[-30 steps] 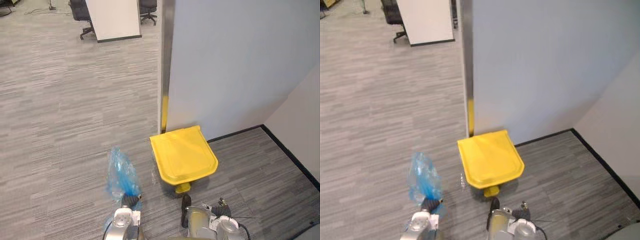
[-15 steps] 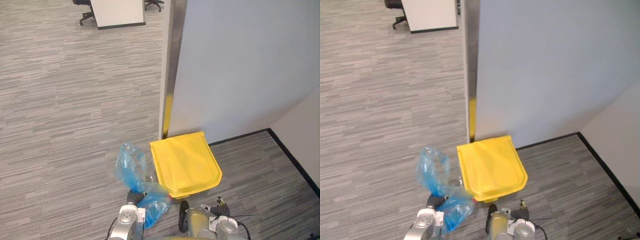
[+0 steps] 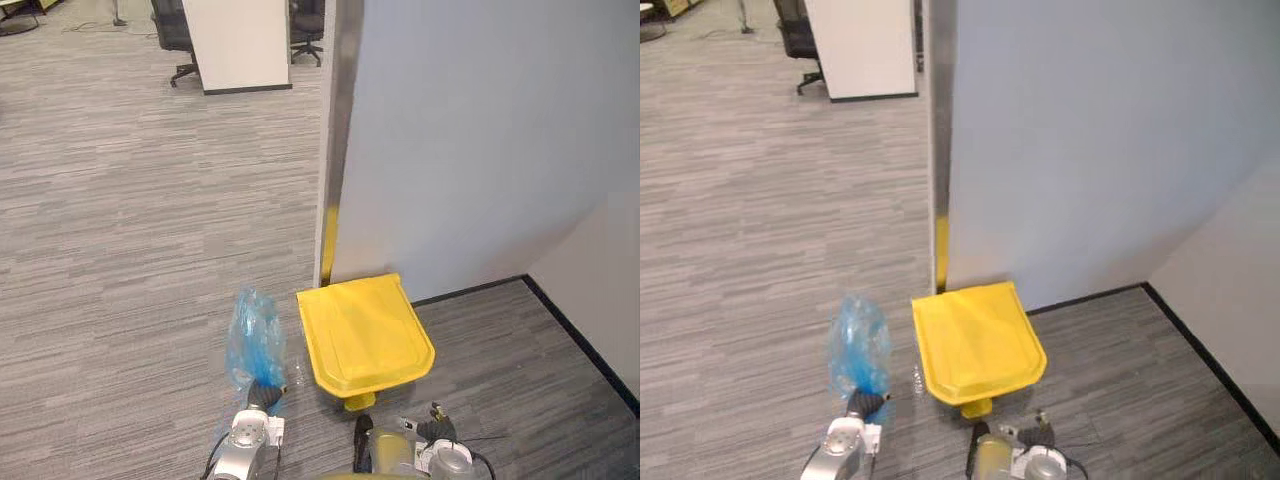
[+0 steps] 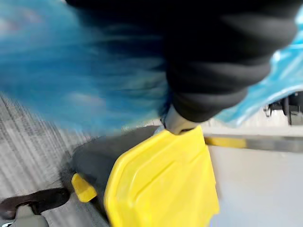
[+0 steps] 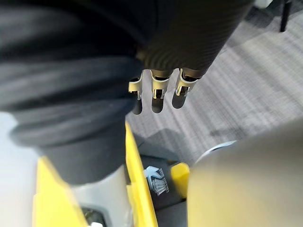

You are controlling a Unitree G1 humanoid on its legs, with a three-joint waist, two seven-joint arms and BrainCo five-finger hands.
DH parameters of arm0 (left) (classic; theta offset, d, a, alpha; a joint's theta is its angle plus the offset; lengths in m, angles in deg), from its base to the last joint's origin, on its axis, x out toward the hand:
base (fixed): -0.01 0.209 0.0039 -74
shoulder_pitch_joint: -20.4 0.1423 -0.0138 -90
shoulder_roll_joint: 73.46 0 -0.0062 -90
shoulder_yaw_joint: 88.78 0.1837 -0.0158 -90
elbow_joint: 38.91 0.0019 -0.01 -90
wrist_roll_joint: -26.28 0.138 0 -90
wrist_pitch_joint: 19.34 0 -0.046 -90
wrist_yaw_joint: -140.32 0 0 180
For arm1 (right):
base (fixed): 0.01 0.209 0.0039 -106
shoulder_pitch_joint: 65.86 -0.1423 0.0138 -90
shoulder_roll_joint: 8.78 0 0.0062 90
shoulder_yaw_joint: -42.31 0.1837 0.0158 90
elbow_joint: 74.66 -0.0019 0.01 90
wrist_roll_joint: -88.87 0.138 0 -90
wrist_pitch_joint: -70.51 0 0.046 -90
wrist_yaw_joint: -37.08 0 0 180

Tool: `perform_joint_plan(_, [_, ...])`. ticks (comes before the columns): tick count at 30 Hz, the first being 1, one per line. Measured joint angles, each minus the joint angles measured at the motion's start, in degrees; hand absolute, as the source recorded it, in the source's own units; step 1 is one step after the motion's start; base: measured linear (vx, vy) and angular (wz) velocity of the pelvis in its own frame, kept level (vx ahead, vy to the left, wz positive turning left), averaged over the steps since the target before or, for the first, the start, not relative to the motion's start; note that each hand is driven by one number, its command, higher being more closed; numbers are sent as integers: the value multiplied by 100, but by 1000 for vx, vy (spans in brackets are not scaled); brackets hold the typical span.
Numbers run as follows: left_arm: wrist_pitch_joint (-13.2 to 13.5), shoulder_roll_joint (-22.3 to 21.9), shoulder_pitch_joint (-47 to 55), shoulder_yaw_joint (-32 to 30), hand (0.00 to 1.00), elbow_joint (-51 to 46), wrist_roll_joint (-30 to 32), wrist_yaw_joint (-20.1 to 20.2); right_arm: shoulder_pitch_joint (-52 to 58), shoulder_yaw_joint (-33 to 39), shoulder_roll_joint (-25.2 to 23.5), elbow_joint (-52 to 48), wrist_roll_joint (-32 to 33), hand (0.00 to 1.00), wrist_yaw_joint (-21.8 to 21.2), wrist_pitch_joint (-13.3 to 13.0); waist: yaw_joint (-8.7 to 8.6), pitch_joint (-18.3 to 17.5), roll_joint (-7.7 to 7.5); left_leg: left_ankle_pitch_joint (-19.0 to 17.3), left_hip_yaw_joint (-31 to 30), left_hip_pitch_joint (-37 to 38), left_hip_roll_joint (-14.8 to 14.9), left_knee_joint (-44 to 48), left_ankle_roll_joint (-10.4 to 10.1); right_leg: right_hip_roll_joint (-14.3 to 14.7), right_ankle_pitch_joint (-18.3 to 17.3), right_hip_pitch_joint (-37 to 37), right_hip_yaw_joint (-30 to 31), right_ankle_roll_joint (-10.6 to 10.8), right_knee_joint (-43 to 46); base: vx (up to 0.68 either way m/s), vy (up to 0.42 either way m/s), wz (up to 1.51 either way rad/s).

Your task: Gather rubbish on tea table into small bin, then transfer packed bag to large trash can.

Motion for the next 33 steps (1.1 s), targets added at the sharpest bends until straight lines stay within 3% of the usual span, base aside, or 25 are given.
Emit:
perform_joint_plan(1, [-1,-7,13,42,100,-2,-2,1,37,39,4,22,-4,0,0,-10,23,-7,-32,44,-40,-11,51,5,-35,-115,-346,57,20,142,891,-140,-115,13])
perform_joint_plan(3, [-5,-13,70,100,100,-7,-2,14,81,77,9,175,-4,0,-5,-8,65,-53,-93,148,-118,-117,78,12,-153,-373,-814,483,128,324,1297,-108,-192,2])
perform_joint_plan(4, [-19,-21,86,73,100,-6,-4,12,105,75,10,215,-7,0,-9,-2,57,-84,-145,208,-154,-178,39,6,-158,-373,-1057,603,135,561,970,-81,-267,-15])
perform_joint_plan(5, [-101,-186,137,81,100,39,-9,24,32,119,159,398,-6,0,-12,35,83,-293,86,341,-449,-434,31,-247,28,86,-1222,903,225,513,-317,-47,-189,-23])
perform_joint_plan(8, [-76,-278,125,47,100,19,-35,7,-266,146,373,760,-4,0,-10,63,88,-335,380,607,-793,-735,-21,-458,115,396,-930,1028,344,54,-1502,-95,-47,-39])
perform_joint_plan(10, [-80,-238,96,57,100,51,-123,9,-205,156,389,771,-2,0,-8,85,54,-318,380,879,-844,-840,-20,-426,111,435,-751,1119,259,31,-1786,-167,-82,8])
perform_joint_plan(14, [-80,-152,-37,74,100,145,-129,10,-116,201,533,780,42,0,23,90,1,-285,441,977,-1157,-1153,9,-535,0,364,-596,1109,-165,71,-2028,-184,15,60])
perform_joint_plan(16, [-87,-41,18,74,100,173,-130,9,-127,205,529,787,44,0,31,91,45,-244,424,1010,-1152,-1354,-25,-573,79,331,-500,982,-221,63,-2081,-144,26,19])
perform_joint_plan(17, [-94,16,58,69,100,198,-130,9,-155,207,521,768,47,0,32,90,46,-214,441,960,-1142,-1357,-60,-604,158,296,-469,986,-247,71,-2110,-135,33,15])
perform_joint_plan(18, [-105,72,101,70,100,246,-130,9,-162,205,515,743,54,0,33,88,18,-230,413,801,-1041,-1311,-113,-762,457,203,-425,1012,-286,109,-2219,-85,39,25])
perform_joint_plan(19, [-104,104,146,65,100,245,-130,12,-89,210,488,750,57,0,32,84,-22,-278,305,682,-899,-1208,-229,-939,631,70,-412,1011,-267,124,-2406,-33,96,28])
perform_joint_plan(20, [-100,120,149,64,100,230,-131,11,-35,233,440,764,57,0,35,86,-15,-266,276,723,-713,-1203,-307,-706,588,-17,-400,1037,-279,145,-2509,9,64,16])
perform_joint_plan(21, [-100,60,204,93,100,231,-142,22,13,317,497,723,84,0,26,80,13,-356,468,738,-569,-1137,-290,-649,510,64,-384,1047,-287,173,-2544,56,116,9])
perform_joint_plan(22, [-103,-12,247,114,100,254,-168,55,5,390,587,760,105,0,29,94,-46,-418,645,998,-608,-1053,-179,-878,243,154,-222,1033,-343,202,-2546,85,74,10])
perform_joint_plan(23, [-108,0,256,117,100,257,-173,60,15,438,562,732,111,0,32,107,-92,-419,641,1037,-611,-1006,-211,-977,309,147,-187,1120,-360,218,-2656,93,117,16])
perform_joint_plan(25, [-107,72,249,117,100,257,-172,114,14,441,523,750,109,0,43,88,-116,-408,629,1100,-614,-896,-225,-1052,246,154,-32,1327,-428,245,-2884,102,77,11])
perform_joint_plan(30, [-106,294,274,128,100,266,-171,122,-59,425,381,761,108,0,42,88,-105,-321,403,1099,-598,-799,-275,-1057,243,171,110,1549,-439,278,-3214,93,29,2])
perform_joint_plan(33, [-100,307,273,134,100,267,-170,122,-107,418,325,775,99,0,39,90,-104,-318,399,1098,-489,-667,-317,-1046,245,164,192,1750,-375,293,-3433,61,23,-14])
